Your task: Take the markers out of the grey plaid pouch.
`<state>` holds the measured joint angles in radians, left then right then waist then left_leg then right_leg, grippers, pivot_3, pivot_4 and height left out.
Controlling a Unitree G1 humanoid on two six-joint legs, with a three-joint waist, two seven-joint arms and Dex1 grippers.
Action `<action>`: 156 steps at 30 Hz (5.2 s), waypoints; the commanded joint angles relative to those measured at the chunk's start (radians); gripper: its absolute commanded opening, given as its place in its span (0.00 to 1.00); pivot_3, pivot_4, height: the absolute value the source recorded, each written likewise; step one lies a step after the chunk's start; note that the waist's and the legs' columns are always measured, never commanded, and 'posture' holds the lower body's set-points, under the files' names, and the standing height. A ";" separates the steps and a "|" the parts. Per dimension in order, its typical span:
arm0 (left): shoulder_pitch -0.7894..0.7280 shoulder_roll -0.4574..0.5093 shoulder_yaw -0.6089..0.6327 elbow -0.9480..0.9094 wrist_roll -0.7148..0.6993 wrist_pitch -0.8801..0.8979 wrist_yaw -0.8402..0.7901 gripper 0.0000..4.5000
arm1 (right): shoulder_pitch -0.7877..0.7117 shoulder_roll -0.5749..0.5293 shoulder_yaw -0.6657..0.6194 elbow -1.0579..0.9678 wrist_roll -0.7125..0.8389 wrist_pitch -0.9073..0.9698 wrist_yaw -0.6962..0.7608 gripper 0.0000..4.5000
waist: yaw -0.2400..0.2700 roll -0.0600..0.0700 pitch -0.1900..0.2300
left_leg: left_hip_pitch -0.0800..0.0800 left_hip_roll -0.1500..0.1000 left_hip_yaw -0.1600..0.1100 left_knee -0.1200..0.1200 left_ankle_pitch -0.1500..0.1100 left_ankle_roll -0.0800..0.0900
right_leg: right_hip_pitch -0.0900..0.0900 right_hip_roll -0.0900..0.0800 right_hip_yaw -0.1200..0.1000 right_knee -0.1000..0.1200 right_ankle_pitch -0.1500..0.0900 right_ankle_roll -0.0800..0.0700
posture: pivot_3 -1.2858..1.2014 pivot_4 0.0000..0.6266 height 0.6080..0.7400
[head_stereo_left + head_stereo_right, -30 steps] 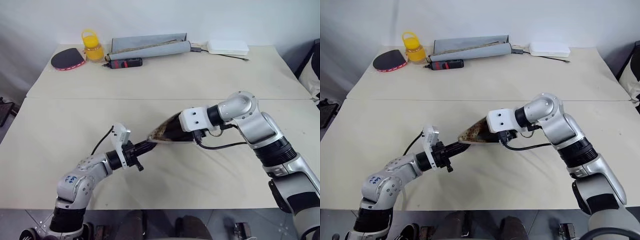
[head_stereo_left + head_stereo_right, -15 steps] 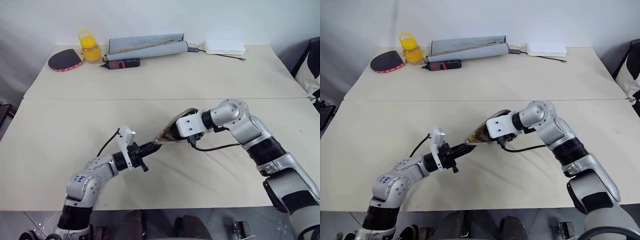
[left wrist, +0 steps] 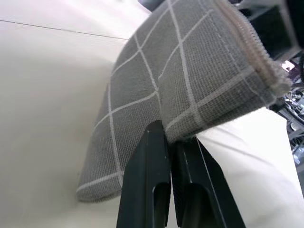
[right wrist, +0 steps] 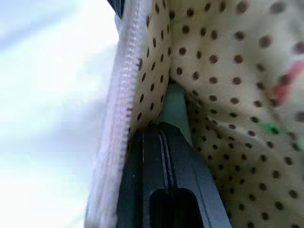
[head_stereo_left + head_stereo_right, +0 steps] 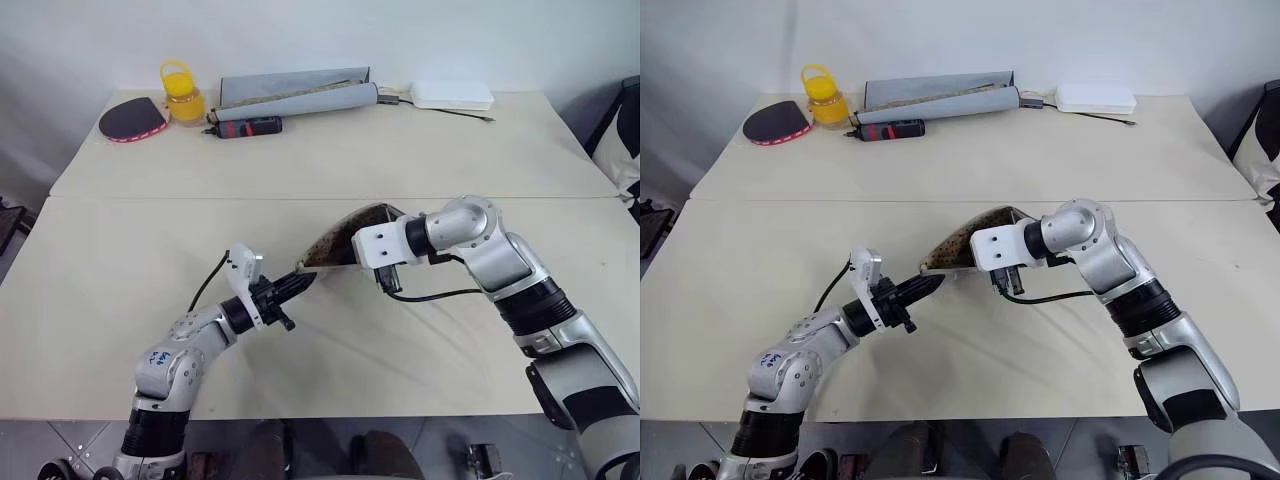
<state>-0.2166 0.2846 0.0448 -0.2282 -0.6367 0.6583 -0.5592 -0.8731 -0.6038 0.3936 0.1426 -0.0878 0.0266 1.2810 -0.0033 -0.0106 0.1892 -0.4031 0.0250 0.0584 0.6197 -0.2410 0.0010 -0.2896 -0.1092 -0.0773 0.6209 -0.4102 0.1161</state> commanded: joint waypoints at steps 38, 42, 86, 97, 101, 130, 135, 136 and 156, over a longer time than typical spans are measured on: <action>-0.065 0.045 -0.110 -0.022 0.009 0.062 -0.049 0.00 | -0.045 -0.149 0.030 -0.091 0.078 0.172 0.207 0.38 | 0.002 -0.002 0.001 | -0.001 0.000 0.000 0.000 -0.001 0.000 | 0.001 0.000 0.000 -0.004 0.000 0.000 | 0.52 0.24 1.00; -0.061 0.039 -0.118 -0.025 0.019 0.052 -0.050 0.00 | -0.046 -0.136 0.027 -0.066 0.058 0.123 0.188 0.38 | 0.002 -0.002 0.001 | -0.001 0.000 0.000 0.000 -0.001 0.000 | 0.001 0.000 0.001 -0.004 0.000 0.000 | 0.52 0.24 1.00; -0.049 0.028 -0.109 -0.056 0.062 0.002 -0.036 0.00 | -0.022 -0.130 -0.140 -0.094 0.224 0.297 0.238 0.24 | 0.003 -0.002 0.001 | -0.001 0.000 0.000 0.001 -0.001 0.001 | 0.002 0.000 0.000 -0.003 0.000 0.000 | 0.52 0.24 1.00; -0.060 0.074 -0.046 -0.053 0.064 0.000 -0.036 0.00 | -0.155 -0.021 -0.294 -0.133 0.450 0.483 0.098 0.24 | -0.001 -0.002 0.001 | -0.001 0.001 0.000 0.000 -0.001 0.000 | 0.000 0.001 0.000 -0.001 0.001 0.000 | 0.52 0.24 1.00; -0.032 0.106 0.008 -0.065 0.044 0.005 -0.041 0.00 | -0.214 -0.062 -0.310 0.007 0.381 0.369 0.060 0.24 | 0.003 -0.002 0.001 | -0.001 0.000 0.000 0.000 -0.002 0.000 | 0.000 0.000 0.000 -0.002 0.001 0.000 | 0.52 0.24 1.00; -0.048 0.112 0.035 -0.098 0.031 0.023 -0.020 0.00 | 0.045 -0.180 -0.111 0.344 -0.035 -0.119 0.004 0.62 | 0.004 -0.002 0.001 | -0.001 0.002 0.003 0.000 -0.001 0.000 | 0.001 0.003 0.003 -0.007 0.002 0.000 | 0.52 0.24 1.00; -0.051 0.108 0.035 -0.102 0.028 0.025 -0.017 0.00 | 0.025 -0.179 -0.204 0.214 0.134 0.066 0.095 0.75 | 0.002 -0.001 0.002 | -0.001 0.003 0.004 0.000 -0.001 0.000 | 0.001 0.004 0.003 -0.008 0.002 0.000 | 0.52 0.24 1.00; -0.051 0.108 0.035 -0.102 0.028 0.025 -0.017 0.00 | 0.006 -0.180 -0.230 0.161 0.196 0.144 0.124 0.75 | 0.001 0.000 0.003 | -0.001 0.003 0.004 0.000 -0.001 0.000 | 0.001 0.004 0.003 -0.008 0.002 0.000 | 0.52 0.24 1.00; -0.116 0.165 -0.016 -0.139 0.026 0.084 -0.028 0.00 | -0.144 -0.017 -0.081 0.165 0.067 -0.188 -0.017 0.01 | 0.000 -0.001 0.002 | -0.001 0.004 0.003 0.000 -0.003 -0.001 | -0.001 0.006 0.004 -0.002 0.003 -0.001 | 0.52 0.24 1.00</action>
<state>-0.3171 0.4450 0.0211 -0.3141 -0.5955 0.7422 -0.5832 -1.0001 -0.5907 0.3080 0.2975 0.0176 -0.0801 1.2547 -0.0031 -0.0116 0.1914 -0.4043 0.0294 0.0619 0.6199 -0.2435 0.0000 -0.2901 -0.1028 -0.0734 0.6188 -0.4074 0.1154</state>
